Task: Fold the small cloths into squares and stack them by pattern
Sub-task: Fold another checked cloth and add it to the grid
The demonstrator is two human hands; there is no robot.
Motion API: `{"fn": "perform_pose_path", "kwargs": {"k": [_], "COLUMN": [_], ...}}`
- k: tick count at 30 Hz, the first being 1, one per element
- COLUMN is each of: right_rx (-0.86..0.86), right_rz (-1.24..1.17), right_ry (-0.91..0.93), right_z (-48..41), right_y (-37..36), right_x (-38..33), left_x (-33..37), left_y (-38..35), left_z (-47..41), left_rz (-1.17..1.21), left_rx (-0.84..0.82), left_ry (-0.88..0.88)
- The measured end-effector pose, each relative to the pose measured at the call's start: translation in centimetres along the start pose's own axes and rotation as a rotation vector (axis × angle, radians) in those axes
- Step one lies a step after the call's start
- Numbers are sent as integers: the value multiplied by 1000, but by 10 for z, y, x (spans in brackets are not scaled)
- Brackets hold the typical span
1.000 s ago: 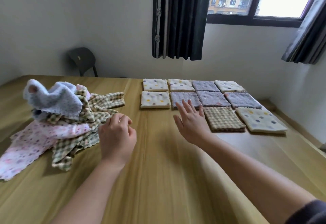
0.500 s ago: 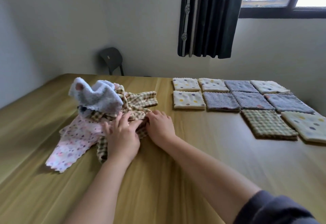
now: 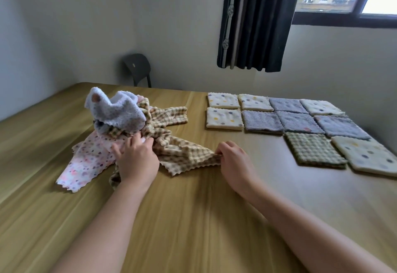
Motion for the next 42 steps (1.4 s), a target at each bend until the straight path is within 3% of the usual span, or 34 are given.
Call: {"fn": "perform_pose_path", "kwargs": {"k": [10, 13, 16, 18, 21, 25, 31, 33, 38, 42], "right_rx": [105, 162, 204, 251, 309, 377, 393, 395, 340, 325], "right_rz": [104, 92, -48, -214, -440, -641, -711, -745, -669, -546], "right_ry": [-139, -228, -268, -305, -361, -404, -440, -471, -424, -331], "right_z": [54, 56, 55, 55, 55, 53, 50, 51, 51, 51], "right_y": [75, 93, 96, 96, 95, 95, 98, 98, 92, 91], "right_x": [85, 110, 116, 116, 119, 123, 136, 141, 139, 130], "left_x": [6, 17, 54, 88, 115, 118, 126, 119, 105, 120], "left_y": [8, 18, 37, 36, 12, 15, 26, 27, 18, 8], "left_z": [10, 13, 27, 41, 51, 50, 58, 52, 40, 39], "left_rz": [-82, -3, 154, 268, 264, 435, 959, 1060, 755, 553], "left_rx": [-32, 98, 268, 145, -145, -220, -716, -733, -375, -417], "left_ry": [23, -12, -214, -310, -231, -143, -204, -153, -93, -171]}}
Point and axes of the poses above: each hand's wrist, its own z-axis away from the middle knuckle, its own y-axis out of the back of the hand, x = y × z, the point moved 6 cm from there along -z, towards the middle knuckle, and after that the axes turned 4 degrees about x, right-handed, at the moved point
